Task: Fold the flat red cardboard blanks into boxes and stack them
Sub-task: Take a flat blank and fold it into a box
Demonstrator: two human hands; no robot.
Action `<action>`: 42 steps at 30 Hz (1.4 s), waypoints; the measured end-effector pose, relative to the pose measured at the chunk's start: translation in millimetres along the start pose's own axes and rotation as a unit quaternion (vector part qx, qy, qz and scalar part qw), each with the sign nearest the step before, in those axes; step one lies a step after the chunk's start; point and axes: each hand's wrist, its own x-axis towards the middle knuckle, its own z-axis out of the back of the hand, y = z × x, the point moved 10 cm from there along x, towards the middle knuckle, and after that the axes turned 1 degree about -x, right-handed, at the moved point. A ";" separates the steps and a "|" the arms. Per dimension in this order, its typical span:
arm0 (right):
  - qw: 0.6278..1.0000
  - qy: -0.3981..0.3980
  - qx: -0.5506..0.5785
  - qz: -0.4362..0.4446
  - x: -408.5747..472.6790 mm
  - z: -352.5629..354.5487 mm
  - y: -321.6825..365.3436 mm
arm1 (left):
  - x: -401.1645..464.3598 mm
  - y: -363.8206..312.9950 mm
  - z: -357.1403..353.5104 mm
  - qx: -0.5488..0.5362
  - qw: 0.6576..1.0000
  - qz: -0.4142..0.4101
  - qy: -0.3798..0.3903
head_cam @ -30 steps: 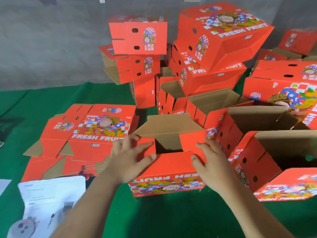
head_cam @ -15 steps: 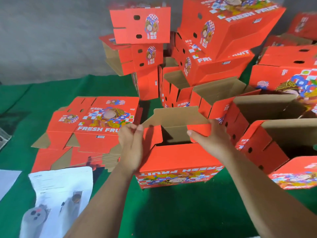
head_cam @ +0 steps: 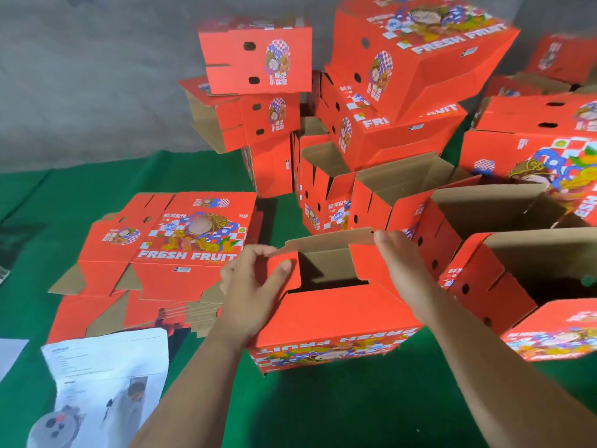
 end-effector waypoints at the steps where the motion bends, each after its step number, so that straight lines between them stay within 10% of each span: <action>1: 0.999 -0.004 -0.031 0.041 -4.6 -1.4 0.7 | 0.9 -1.7 -3.0 0.059 0.998 -0.011 0.004; 5: 0.991 0.020 -0.115 0.068 -12.9 -5.7 -17.8 | 5.1 -2.9 -11.2 0.201 0.979 -0.024 0.024; 12: 0.995 0.086 -0.032 0.035 -3.5 -12.3 -10.8 | 6.8 10.5 -4.7 -0.171 0.984 0.046 -0.013; 18: 0.980 0.127 -0.140 0.068 -13.1 -13.1 -16.0 | 9.7 6.4 -11.2 0.166 0.985 0.013 0.039; 23: 0.943 0.021 -0.328 0.043 -13.6 -23.3 -17.7 | 9.5 14.3 -3.8 0.399 0.910 0.112 -0.012; 27: 0.955 0.026 -0.286 0.071 -17.5 -22.3 -20.8 | 13.1 13.7 -10.9 0.257 0.965 0.056 0.021; 31: 0.994 0.067 -0.084 -0.028 -15.9 -11.2 -35.4 | -2.9 22.9 14.6 0.000 0.991 0.089 -0.102; 36: 0.999 -0.017 -0.049 0.004 -34.8 16.4 -5.7 | -50.8 35.4 -19.3 -0.338 0.846 0.408 0.060; 42: 0.990 -0.123 0.003 0.065 -65.6 61.7 34.1 | -47.8 9.6 -26.6 -0.442 0.823 0.335 0.124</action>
